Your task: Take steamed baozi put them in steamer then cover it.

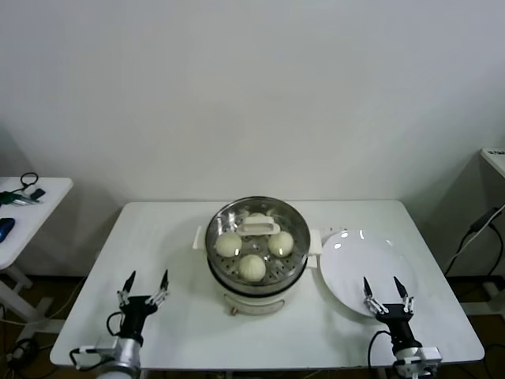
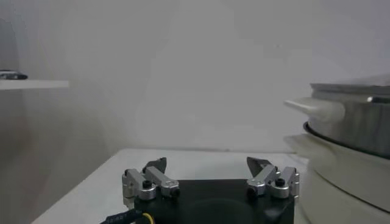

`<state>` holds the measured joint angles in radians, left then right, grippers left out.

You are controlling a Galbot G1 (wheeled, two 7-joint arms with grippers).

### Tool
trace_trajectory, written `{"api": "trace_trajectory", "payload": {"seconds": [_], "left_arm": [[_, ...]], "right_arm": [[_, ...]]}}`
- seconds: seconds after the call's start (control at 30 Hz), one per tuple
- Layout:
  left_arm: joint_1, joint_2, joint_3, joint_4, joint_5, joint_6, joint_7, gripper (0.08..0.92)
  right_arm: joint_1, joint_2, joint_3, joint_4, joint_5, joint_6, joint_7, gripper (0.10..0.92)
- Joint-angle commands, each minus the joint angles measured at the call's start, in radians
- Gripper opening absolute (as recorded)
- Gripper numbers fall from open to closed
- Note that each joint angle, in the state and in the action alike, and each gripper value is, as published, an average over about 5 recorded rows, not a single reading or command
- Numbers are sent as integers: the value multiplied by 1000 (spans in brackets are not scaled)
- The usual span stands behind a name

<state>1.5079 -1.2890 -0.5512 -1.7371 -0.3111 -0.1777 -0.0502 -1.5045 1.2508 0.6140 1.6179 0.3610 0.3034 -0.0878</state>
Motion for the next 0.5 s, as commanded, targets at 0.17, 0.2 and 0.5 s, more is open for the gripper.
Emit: {"api": "trace_trajectory", "payload": {"seconds": [0.17, 0.2, 0.5], "left_arm": [[3, -2, 2, 28, -20, -32, 3, 823], [4, -3, 2, 26, -17, -32, 4, 823], [6, -4, 1, 21, -9, -33, 5, 823]], "right_arm": [[4, -1, 0, -2, 6, -2, -1, 823], [4, -1, 0, -2, 7, -2, -1, 823], [7, -6, -1, 0, 15, -4, -1, 823]]}}
